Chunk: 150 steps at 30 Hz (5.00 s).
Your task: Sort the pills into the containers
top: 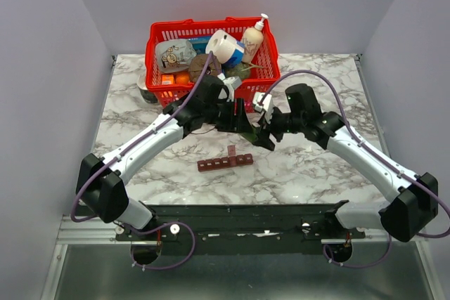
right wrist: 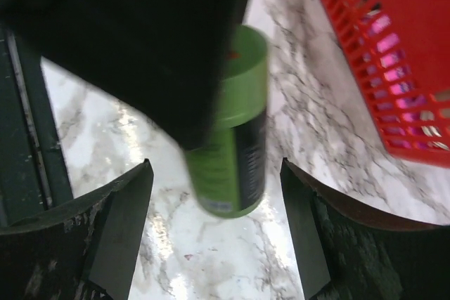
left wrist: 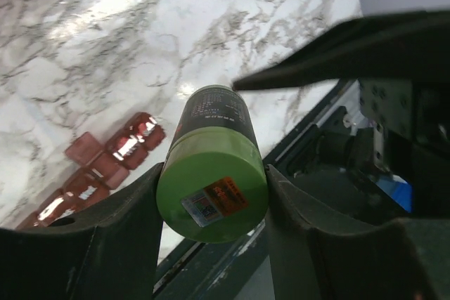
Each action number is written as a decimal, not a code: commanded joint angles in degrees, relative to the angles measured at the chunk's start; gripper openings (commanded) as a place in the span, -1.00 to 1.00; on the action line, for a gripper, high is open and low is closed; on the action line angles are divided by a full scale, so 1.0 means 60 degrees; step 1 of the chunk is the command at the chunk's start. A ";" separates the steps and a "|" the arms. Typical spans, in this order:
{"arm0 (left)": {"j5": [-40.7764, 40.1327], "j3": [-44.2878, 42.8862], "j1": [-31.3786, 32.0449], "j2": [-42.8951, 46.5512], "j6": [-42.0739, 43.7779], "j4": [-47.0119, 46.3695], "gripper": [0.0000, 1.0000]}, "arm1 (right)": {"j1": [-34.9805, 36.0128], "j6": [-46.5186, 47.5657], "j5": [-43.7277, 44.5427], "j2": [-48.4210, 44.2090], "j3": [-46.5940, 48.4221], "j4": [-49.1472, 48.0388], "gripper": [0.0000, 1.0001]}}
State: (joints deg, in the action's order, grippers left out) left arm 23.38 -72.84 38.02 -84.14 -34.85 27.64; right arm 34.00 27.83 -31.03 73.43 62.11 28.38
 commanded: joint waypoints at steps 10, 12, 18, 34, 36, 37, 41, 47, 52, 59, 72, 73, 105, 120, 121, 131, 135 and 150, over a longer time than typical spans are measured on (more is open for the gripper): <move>0.1539 -0.0341 0.0255 0.0019 -0.0886 -0.1266 -1.00 | -0.0173 0.0283 -0.1448 0.0389 -0.0024 -0.0336 0.61; 0.1582 -0.0282 0.0255 0.0033 -0.0973 -0.1398 -1.00 | -0.0173 0.0224 -0.1874 0.0447 -0.0009 -0.0307 0.58; 0.1583 -0.0092 0.0211 0.0195 -0.1281 -0.1721 -1.00 | -0.0188 0.0224 -0.1860 0.0287 -0.0068 -0.0321 0.53; 0.1714 0.0479 -0.0287 0.0795 -0.1646 -0.1940 -1.00 | -0.0569 0.0634 -0.3558 0.0154 0.0020 0.0103 0.04; 0.1715 0.0494 -0.0301 0.0796 -0.1677 -0.2014 -1.00 | -0.0569 0.0649 -0.3837 0.0198 0.0064 0.0133 -0.20; 0.1714 0.0509 -0.0331 0.0810 -0.1691 -0.1999 -1.00 | -0.0569 0.0692 -0.3910 0.0227 0.0078 0.0162 -0.27; 0.1773 0.0669 -0.0389 0.0942 -0.1896 -0.2276 -1.00 | -0.0569 0.0839 -0.4130 0.0286 0.0035 0.0280 -0.49; 0.2182 0.0831 -0.0580 0.1117 -0.1999 -0.2526 -0.55 | -0.0569 0.0927 -0.4569 0.0315 0.0093 0.0411 -0.82; 0.2549 0.1357 -0.1121 0.1644 -0.2013 -0.2877 0.70 | -0.0583 0.1102 -0.4614 0.0345 0.0327 0.0733 -0.85; 0.3500 0.2281 -0.1927 0.2611 -0.1811 -0.3786 0.98 | -0.0569 0.1381 -0.4921 0.0360 0.0371 0.0982 -0.88; 0.4526 0.2808 -0.0918 0.3403 0.1633 -0.3492 0.97 | -0.0583 0.1016 -0.6546 0.0988 0.0723 0.1188 -0.89; 0.4541 0.2852 -0.0844 0.3403 0.1677 -0.3609 0.97 | -0.0583 0.0914 -0.6591 0.1018 0.0767 0.1188 -0.89; 0.1849 0.3319 -0.0595 0.2084 -0.5887 -0.2701 -1.00 | -0.0320 0.0327 -0.0724 0.0140 0.0445 -0.0554 -0.96; 0.2401 0.3802 -0.1018 0.3049 -0.4099 -0.3874 0.98 | 0.0076 0.0619 -0.2034 -0.0051 0.0181 0.0000 -0.96; 0.2504 0.3921 -0.1135 0.3269 -0.3470 -0.3917 0.97 | 0.0061 0.0692 -0.2544 -0.0022 0.0210 0.0204 -0.96; 0.3251 0.5971 -0.1270 0.6605 0.3445 -0.5364 0.97 | 0.0061 0.2885 -0.5301 0.0783 0.1015 0.2708 -0.95; 0.3472 0.6251 -0.0742 0.7182 0.5747 -0.5091 0.97 | 0.0090 0.3300 -0.5639 0.1150 0.1353 0.3370 -0.95; 0.2799 0.5489 0.0854 0.5586 0.7156 -0.5485 0.94 | 0.0398 0.2817 -0.5552 0.1385 0.1309 0.2975 -0.95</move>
State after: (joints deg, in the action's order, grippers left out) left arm 41.78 -38.00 40.62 -49.65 4.40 -1.45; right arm 36.03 44.64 -61.32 81.12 68.36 46.57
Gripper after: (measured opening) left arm 0.985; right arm 0.602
